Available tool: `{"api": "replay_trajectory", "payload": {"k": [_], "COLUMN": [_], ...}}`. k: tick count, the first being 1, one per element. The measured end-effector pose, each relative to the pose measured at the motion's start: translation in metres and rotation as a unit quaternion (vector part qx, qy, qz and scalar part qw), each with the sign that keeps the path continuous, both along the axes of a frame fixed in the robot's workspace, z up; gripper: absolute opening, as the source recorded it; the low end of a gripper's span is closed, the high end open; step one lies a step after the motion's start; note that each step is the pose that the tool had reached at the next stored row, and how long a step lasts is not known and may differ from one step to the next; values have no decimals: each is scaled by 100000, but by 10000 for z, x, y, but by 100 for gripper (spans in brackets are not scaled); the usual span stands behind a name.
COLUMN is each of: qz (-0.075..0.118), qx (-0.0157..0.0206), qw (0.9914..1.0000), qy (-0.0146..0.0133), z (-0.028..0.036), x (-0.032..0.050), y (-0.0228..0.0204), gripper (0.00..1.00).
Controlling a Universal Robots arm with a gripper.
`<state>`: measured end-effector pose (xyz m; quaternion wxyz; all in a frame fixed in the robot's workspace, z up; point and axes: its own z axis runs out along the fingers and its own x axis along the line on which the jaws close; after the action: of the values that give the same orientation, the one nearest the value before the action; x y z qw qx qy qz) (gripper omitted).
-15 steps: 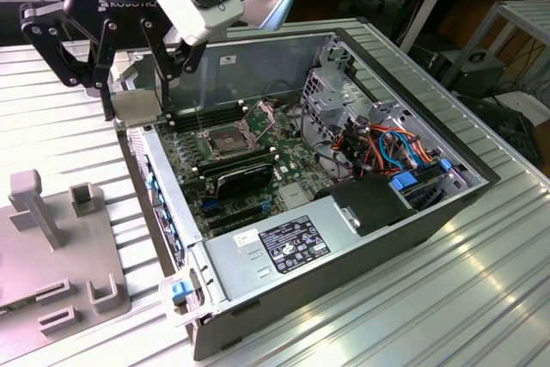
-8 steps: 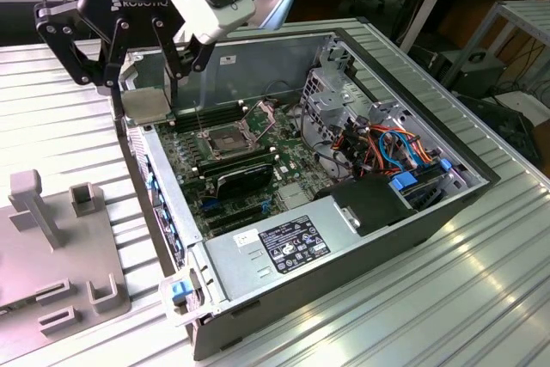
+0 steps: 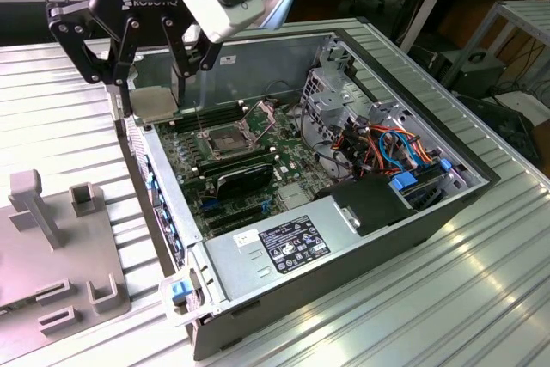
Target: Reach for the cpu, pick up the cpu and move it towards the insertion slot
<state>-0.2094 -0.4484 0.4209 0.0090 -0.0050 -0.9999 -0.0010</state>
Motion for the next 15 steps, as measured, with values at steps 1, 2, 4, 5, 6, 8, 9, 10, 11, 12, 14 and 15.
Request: {"api": "replay_trajectory", "payload": {"k": [1, 2, 4, 5, 6, 8, 9, 10, 11, 12, 14, 15], "qz": [-2, -5, -6, -4, 0, -1, -3, -1, -1, -6, -5, 3], "qx": [1, 4, 5, -5, -2, 1, 1, 2, 2, 5, -1, -1], "qw": [100000, 100000, 100000, 100000, 100000, 100000, 100000, 100000, 100000, 100000, 100000, 100000], "qy": [-4, -5, -8, -1, 1, -2, -4, -4, -4, -5, 0, 0], "z": [-1, -1, -3, -2, -2, -3, -3, -4, -4, -5, -5, -5], "x": [27, 48, 127, 158, 182, 217, 236, 253, 271, 282, 312, 340], "y": [3, 7, 22, 32, 42, 59, 69, 78, 91, 105, 136, 158], "gripper": [55, 55, 55, 55, 55, 55, 55, 55, 55, 55, 55, 55]}}
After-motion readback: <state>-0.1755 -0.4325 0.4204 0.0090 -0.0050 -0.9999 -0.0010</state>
